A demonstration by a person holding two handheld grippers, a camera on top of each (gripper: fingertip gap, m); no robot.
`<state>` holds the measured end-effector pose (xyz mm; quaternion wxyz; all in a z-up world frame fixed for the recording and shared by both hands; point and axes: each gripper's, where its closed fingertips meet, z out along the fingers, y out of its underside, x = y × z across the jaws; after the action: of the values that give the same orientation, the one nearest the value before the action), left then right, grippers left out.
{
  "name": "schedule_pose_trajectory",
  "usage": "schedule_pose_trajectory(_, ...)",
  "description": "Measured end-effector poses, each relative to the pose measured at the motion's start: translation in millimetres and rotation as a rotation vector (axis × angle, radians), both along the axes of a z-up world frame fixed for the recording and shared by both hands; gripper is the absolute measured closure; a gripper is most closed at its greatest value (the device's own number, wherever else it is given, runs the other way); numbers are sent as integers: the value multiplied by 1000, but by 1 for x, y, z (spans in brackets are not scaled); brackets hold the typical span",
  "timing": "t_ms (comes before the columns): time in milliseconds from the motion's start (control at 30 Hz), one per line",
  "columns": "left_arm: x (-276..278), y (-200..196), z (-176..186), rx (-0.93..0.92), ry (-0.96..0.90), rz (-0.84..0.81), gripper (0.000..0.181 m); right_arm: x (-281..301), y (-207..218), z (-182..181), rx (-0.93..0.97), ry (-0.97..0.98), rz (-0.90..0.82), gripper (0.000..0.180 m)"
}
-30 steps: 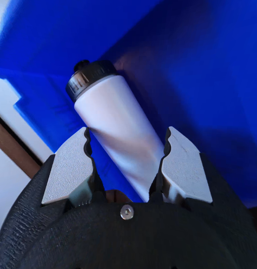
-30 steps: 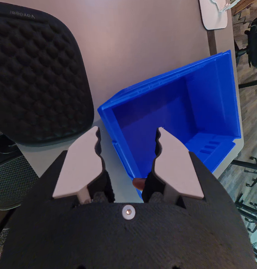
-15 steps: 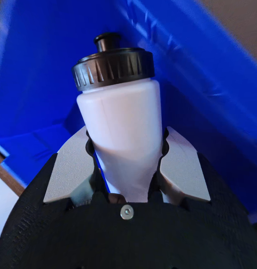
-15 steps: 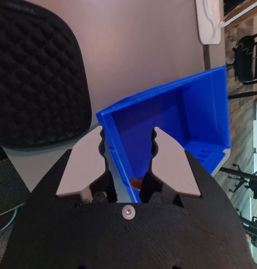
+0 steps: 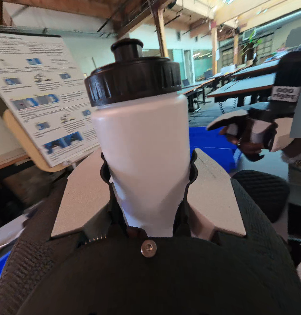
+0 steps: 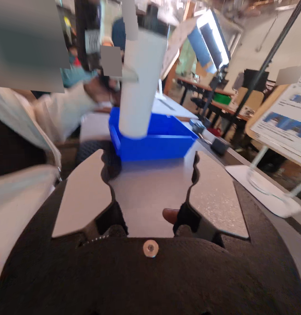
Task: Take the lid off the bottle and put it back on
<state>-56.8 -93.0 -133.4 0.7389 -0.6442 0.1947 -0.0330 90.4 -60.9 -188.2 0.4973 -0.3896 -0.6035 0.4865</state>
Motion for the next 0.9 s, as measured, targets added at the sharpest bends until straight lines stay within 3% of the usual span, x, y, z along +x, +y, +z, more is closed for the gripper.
schedule_pose_trajectory(133, 62, 21, -52, 5, -47, -42, 88, -28, -25, 30, -179, 129, 47, 64)
schedule_pose_trajectory(233, 89, 31, -86, -35, -89, -62, 88, -43, -25, 35, -221, 156, 19, 74)
schedule_pose_trajectory(400, 107, 34, -123, -85, -67, -82, 88, -59, -27, 13, -207, 30, 17, 88)
schedule_pose_trajectory(567, 113, 27, -128, -53, -46, -123, 89, -66, -38, -10, -206, -98, 71, 105)
schedule_pose_trajectory(900, 116, 25, -128, -63, -44, -204, 90, -59, -38, -14, -115, -120, 148, 108)
